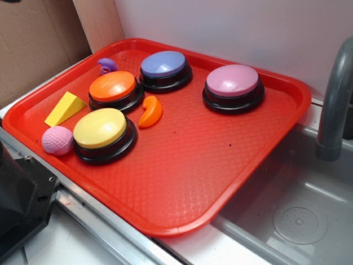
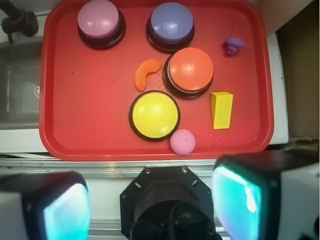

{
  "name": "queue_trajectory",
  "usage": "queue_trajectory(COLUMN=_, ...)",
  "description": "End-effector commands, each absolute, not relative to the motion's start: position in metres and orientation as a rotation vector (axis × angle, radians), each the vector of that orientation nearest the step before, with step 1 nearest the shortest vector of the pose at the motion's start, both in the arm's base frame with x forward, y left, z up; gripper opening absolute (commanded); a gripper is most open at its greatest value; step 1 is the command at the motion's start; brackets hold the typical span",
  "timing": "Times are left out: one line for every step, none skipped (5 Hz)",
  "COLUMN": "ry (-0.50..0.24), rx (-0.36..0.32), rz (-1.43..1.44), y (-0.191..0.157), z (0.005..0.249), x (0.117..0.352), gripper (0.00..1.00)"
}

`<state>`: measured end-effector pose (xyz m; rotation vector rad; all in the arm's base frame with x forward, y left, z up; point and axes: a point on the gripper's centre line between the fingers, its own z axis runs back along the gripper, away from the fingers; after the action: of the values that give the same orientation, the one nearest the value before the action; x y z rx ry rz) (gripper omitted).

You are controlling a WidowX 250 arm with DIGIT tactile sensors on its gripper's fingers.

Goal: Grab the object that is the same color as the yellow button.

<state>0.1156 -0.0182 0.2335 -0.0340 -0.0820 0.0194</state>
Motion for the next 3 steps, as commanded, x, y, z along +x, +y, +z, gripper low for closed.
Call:
queue_trajectory(ry=-0.138, rx=-0.063, rz=0.067, y=0.020, z=0.206, x=0.140, gripper=1.00)
queue_trajectory(ry=-0.180, rx=-0.066, rz=0.080, y=0.038, z=0.187, x=0.147, gripper=1.00)
queue_trajectory(ry=-0.181, rx=-0.044, rz=0.128, y=0.060, z=0.161, x=0.152, gripper=1.00)
